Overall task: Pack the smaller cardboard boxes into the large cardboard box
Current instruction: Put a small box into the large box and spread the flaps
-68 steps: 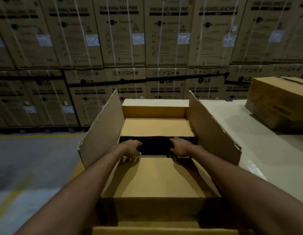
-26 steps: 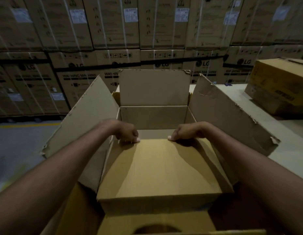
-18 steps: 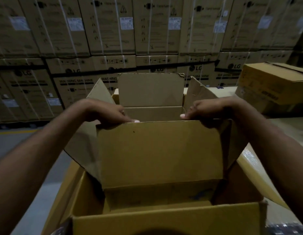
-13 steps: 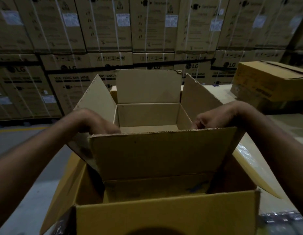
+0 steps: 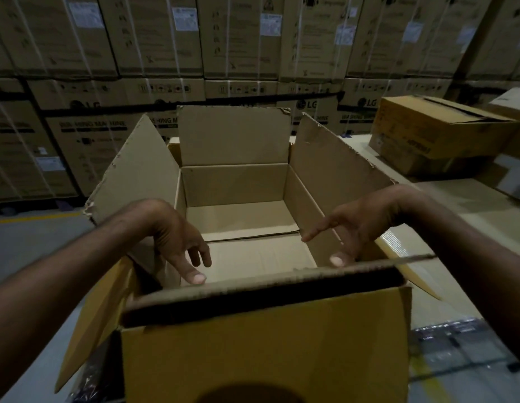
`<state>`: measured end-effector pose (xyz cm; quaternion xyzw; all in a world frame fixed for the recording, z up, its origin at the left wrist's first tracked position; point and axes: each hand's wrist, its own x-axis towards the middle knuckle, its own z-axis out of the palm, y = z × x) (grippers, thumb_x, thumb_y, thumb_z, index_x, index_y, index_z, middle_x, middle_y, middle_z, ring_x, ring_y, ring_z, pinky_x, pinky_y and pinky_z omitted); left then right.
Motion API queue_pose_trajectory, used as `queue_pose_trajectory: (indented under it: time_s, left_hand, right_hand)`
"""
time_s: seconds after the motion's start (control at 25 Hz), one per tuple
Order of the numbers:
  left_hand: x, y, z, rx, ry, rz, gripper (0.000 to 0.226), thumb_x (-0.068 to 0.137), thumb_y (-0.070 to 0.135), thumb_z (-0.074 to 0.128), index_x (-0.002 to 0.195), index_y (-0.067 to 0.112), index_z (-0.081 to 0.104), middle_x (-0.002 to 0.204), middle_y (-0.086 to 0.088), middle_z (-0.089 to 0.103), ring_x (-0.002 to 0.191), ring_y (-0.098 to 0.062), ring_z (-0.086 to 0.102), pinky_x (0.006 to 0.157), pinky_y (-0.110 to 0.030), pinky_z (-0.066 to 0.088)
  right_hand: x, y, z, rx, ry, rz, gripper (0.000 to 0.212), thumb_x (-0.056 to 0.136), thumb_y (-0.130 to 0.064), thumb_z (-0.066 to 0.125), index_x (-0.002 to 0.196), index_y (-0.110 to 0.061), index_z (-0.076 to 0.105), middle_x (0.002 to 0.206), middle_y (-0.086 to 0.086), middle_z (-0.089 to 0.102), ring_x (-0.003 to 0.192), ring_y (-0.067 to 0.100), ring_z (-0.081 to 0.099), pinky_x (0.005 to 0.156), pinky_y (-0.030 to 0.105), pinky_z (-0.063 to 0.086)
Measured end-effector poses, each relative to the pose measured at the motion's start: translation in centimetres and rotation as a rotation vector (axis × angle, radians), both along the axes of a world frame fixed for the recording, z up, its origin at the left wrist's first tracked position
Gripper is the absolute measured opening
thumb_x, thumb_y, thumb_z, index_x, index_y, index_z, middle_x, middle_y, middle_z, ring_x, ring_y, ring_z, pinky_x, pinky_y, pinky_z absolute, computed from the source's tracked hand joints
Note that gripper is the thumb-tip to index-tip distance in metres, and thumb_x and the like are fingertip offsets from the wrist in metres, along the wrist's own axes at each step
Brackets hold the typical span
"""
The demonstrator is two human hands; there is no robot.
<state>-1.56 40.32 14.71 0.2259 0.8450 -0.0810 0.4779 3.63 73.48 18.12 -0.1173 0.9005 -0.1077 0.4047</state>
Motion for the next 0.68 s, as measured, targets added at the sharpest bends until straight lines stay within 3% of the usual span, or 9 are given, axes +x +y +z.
queue_pose_trajectory:
  time_s: [0.12, 0.24, 0.44, 0.56, 0.68]
  left_hand:
    - [0.8, 0.8, -0.9, -0.075, -0.003, -0.042, 0.09, 0.079, 0.06, 0.072, 0.156, 0.031, 0.035, 0.159, 0.004, 0.039, 0.146, -0.025, 0.038, 0.114, -0.043, 0.04]
    - [0.7, 0.7, -1.7, -0.074, 0.021, -0.04, 0.086, 0.084, 0.056, 0.072, 0.157, 0.031, 0.032, 0.16, 0.003, 0.039, 0.147, -0.027, 0.037, 0.117, -0.048, 0.038]
    - [0.9, -0.4, -2.9, 0.081, 0.021, 0.125, 0.082, 0.08, 0.071, 0.063, 0.147, 0.025, 0.05, 0.146, 0.003, 0.054, 0.134, -0.021, 0.05, 0.11, -0.038, 0.044]
    - [1.1, -1.0, -3.4, 0.072, -0.015, 0.146, 0.08, 0.071, 0.08, 0.062, 0.128, 0.024, 0.068, 0.122, 0.003, 0.065, 0.112, -0.016, 0.061, 0.097, -0.033, 0.053]
    - [0.9, -0.6, -3.2, 0.082, -0.017, 0.162, 0.075, 0.077, 0.073, 0.064, 0.135, 0.024, 0.063, 0.129, 0.001, 0.063, 0.118, -0.019, 0.059, 0.104, -0.038, 0.051]
  right_hand:
    - [0.2, 0.0, -1.9, 0.097, 0.0, 0.017, 0.091, 0.078, -0.052, 0.08, 0.156, -0.047, 0.034, 0.165, -0.011, 0.02, 0.152, 0.025, 0.023, 0.122, 0.049, 0.028]
    - [-0.4, -0.5, -4.7, 0.157, 0.036, -0.012, 0.092, 0.083, -0.06, 0.072, 0.16, -0.04, 0.027, 0.171, -0.002, 0.015, 0.156, 0.029, 0.017, 0.123, 0.05, 0.023]
    - [-1.2, -0.7, -7.3, 0.038, 0.19, -0.151, 0.083, 0.086, -0.066, 0.066, 0.156, -0.03, 0.04, 0.164, 0.003, 0.034, 0.148, 0.028, 0.035, 0.12, 0.045, 0.031]
    - [-1.0, -0.9, -8.4, 0.207, 0.102, -0.085, 0.067, 0.101, -0.063, 0.044, 0.143, -0.012, 0.056, 0.149, 0.009, 0.052, 0.137, 0.027, 0.048, 0.115, 0.042, 0.035]
    - [-0.4, -0.9, -8.4, 0.226, 0.072, -0.082, 0.066, 0.104, -0.062, 0.037, 0.135, -0.009, 0.062, 0.134, 0.006, 0.061, 0.125, 0.024, 0.055, 0.111, 0.038, 0.038]
